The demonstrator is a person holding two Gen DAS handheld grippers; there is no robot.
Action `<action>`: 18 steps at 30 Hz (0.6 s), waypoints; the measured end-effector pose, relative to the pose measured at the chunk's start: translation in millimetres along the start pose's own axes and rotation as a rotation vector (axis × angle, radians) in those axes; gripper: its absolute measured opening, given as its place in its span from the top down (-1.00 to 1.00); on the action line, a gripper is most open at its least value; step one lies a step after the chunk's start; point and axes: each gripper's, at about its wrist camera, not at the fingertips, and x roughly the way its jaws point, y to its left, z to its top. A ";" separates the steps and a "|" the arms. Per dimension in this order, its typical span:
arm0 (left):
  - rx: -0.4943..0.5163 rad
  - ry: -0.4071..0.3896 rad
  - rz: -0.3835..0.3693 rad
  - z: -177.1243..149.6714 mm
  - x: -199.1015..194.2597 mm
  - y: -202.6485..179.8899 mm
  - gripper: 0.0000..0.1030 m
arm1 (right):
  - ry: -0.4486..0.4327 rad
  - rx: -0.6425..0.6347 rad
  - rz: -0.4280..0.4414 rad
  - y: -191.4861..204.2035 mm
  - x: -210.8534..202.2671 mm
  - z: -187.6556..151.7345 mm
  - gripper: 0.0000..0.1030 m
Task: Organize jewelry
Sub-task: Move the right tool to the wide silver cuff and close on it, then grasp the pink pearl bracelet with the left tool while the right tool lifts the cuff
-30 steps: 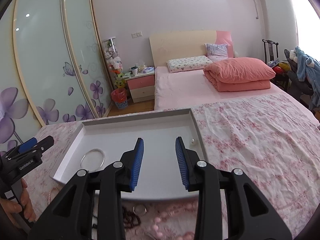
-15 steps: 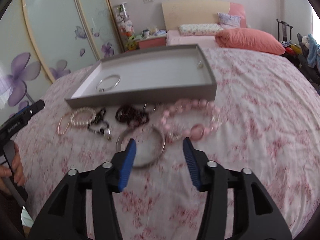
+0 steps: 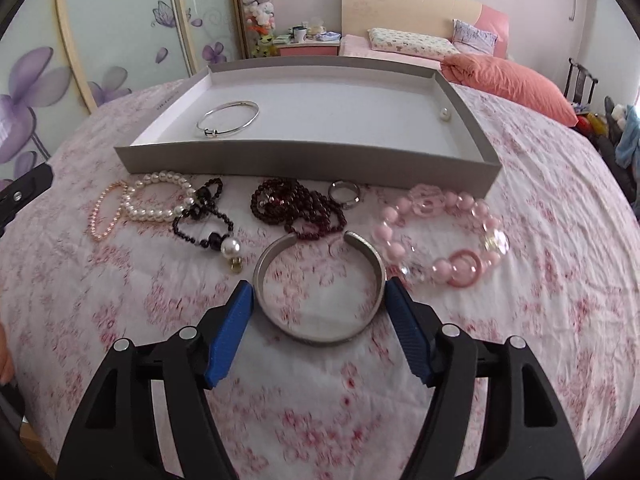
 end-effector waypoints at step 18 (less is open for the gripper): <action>0.062 0.167 0.020 -15.9 39.2 -13.2 -0.69 | -0.013 0.047 -0.042 -36.7 -26.1 -33.0 -0.31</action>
